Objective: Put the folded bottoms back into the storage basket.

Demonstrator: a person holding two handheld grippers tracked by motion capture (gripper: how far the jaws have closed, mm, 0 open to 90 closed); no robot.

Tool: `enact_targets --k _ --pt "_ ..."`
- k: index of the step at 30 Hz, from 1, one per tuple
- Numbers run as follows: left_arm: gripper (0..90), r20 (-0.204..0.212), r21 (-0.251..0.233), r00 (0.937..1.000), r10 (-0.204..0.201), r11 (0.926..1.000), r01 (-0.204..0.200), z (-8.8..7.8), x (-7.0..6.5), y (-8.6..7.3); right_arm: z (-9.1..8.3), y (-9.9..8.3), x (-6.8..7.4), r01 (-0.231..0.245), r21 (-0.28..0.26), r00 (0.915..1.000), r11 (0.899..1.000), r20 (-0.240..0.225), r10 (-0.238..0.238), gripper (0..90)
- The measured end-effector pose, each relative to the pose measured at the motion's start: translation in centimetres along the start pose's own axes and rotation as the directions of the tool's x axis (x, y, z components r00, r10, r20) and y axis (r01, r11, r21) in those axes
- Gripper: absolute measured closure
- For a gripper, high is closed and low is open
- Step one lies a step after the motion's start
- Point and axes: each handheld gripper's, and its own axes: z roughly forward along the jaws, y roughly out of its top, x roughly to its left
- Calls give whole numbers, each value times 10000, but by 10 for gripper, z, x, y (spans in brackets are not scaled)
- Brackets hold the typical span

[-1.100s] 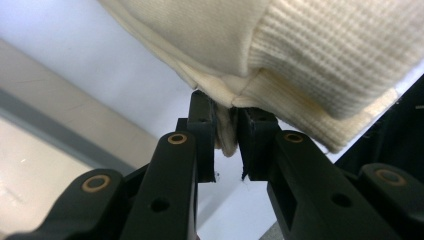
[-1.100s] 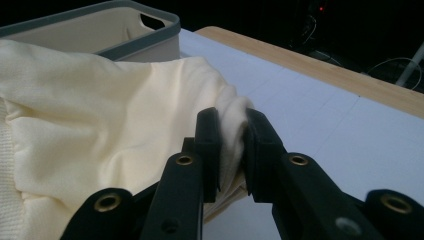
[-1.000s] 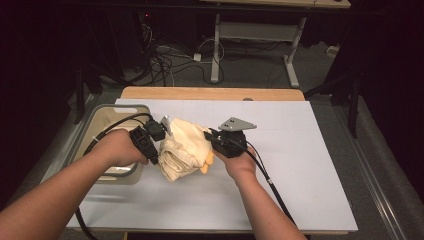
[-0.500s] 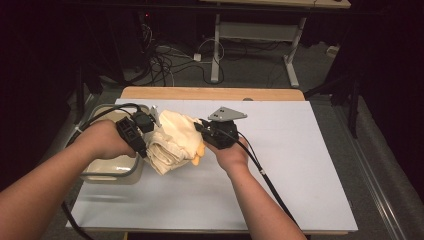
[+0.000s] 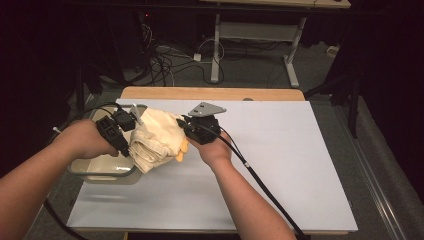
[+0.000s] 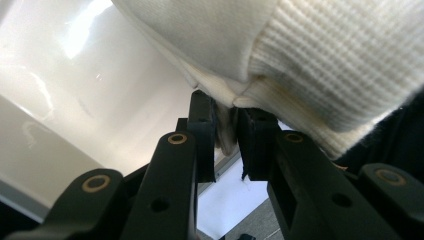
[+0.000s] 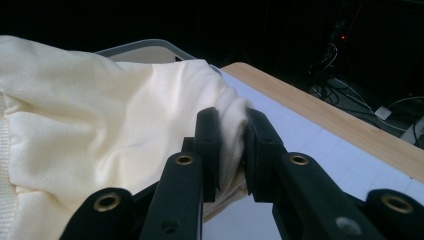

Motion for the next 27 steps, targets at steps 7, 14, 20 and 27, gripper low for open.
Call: enact_targets --k 7,14,20,27 --pt "767 -205 -19 9996 -176 9998 175 0 10 -9 13 6 4 48 -35 9999 10000 -157 -48 802" --pt "767 -268 69 9990 -356 9993 357 3 20 -19 31 9 9 50 18 9994 10000 -351 -50 801" --pt "767 -328 38 9976 -604 9982 605 4 31 -30 45 12 16 179 104 9986 9998 -503 -173 801" --pt "767 -258 -129 9963 -818 9966 815 7 42 -44 59 16 23 263 236 9976 9994 -650 -247 800"
